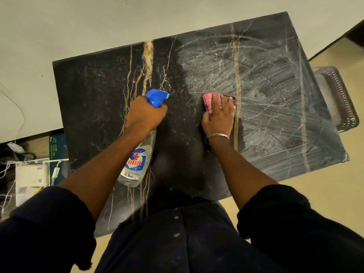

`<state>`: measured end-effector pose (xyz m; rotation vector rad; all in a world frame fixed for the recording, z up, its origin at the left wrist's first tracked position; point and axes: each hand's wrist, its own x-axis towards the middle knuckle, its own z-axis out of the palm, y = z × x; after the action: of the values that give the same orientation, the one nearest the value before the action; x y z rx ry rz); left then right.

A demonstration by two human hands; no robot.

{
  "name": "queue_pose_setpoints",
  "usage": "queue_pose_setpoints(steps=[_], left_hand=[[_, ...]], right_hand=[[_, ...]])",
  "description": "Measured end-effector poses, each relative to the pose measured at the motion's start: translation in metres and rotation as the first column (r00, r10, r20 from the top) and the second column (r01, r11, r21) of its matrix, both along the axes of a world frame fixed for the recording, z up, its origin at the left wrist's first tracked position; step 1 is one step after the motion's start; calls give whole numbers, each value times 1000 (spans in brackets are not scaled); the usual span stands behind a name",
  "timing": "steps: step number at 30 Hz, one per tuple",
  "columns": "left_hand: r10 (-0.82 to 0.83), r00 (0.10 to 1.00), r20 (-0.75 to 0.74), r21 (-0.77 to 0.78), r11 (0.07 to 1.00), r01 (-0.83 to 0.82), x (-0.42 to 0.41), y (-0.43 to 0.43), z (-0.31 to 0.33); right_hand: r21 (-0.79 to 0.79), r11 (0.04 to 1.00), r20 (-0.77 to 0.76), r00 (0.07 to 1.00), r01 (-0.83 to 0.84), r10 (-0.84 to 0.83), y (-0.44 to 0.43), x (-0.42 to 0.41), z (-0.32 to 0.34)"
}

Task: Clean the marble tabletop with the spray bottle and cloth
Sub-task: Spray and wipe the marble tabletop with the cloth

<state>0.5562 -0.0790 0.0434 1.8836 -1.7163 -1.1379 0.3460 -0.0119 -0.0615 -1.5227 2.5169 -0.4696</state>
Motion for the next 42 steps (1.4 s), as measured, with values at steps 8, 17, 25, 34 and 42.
queue_pose_setpoints(steps=[8, 17, 25, 34, 42], left_hand=[[2, 1000, 20, -18, 1000, -1, -4, -7, -8], [-22, 1000, 7, -15, 1000, 22, 1, -17, -7], [-4, 1000, 6, -3, 1000, 4, -5, -21, -14], [-4, 1000, 20, -8, 1000, 5, -1, -33, -12], [26, 1000, 14, 15, 1000, -26, 8, -40, -13]], right_hand=[[-55, 858, 4, 859, -510, 511, 1, 52, -2], [-35, 996, -31, 996, -81, 80, -10, -33, -4], [-8, 976, 14, 976, -218, 218, -30, 48, 2], [-39, 974, -25, 975, -222, 221, -50, -11, -7], [28, 999, -5, 1000, 20, -20, -81, 47, 0]])
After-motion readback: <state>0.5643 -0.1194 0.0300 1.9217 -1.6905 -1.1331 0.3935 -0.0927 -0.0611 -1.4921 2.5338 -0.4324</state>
